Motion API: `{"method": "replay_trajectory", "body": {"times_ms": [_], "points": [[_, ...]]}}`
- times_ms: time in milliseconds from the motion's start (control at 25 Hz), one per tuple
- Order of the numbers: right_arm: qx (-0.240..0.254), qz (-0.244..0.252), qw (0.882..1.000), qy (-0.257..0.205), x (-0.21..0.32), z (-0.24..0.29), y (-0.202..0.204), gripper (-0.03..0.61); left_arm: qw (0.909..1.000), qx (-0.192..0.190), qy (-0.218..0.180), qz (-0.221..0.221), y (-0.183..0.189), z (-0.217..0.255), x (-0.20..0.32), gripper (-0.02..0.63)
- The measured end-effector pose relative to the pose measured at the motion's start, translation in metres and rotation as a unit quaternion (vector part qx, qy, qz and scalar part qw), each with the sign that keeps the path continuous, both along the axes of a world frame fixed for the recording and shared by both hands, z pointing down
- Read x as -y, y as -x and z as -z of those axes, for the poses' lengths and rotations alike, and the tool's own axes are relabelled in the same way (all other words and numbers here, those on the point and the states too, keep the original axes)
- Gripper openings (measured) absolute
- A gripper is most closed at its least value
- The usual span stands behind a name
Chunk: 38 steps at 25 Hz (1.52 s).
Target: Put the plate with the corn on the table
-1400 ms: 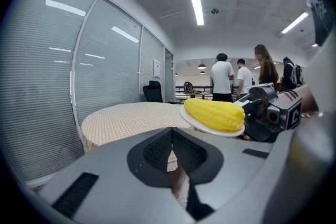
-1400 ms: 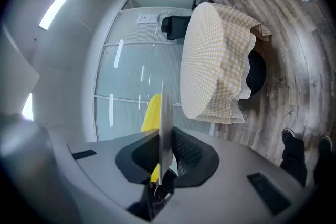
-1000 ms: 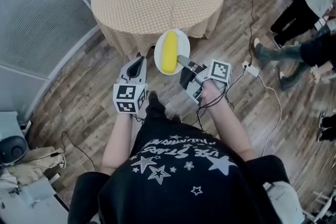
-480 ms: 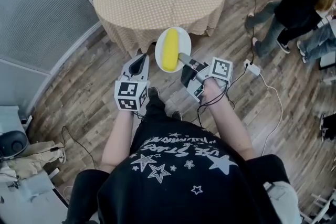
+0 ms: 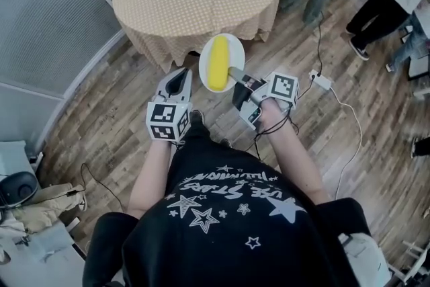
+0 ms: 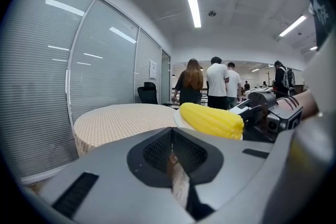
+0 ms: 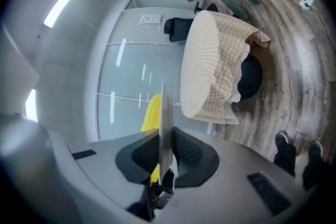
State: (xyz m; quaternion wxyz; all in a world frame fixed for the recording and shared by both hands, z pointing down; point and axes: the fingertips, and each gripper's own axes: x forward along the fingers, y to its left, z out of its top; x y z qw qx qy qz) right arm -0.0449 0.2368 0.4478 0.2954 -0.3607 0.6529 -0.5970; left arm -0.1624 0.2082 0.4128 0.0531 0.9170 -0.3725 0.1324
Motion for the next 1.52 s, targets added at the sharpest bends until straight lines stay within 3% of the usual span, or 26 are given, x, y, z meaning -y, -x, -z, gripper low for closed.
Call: {"method": "replay_trajectory", "body": {"times_ms": [1000,1280,1520], "points": [[-0.006,-0.04,0.999,-0.004,0.027,-0.01,-0.026,0.051,0.9993,-0.011,0.008,-0.034,-0.024,-0.02,0.033,0.008],[-0.016,-0.047,0.999,0.005,0.063,-0.011,-0.037,0.051,0.9986,-0.025,0.019,-0.042,-0.037,-0.027,0.082,0.008],[-0.018,-0.051,0.998,0.016,0.125,-0.013,-0.055,0.051,0.998,-0.031,0.033,-0.045,-0.055,-0.032,0.151,0.008]]}}
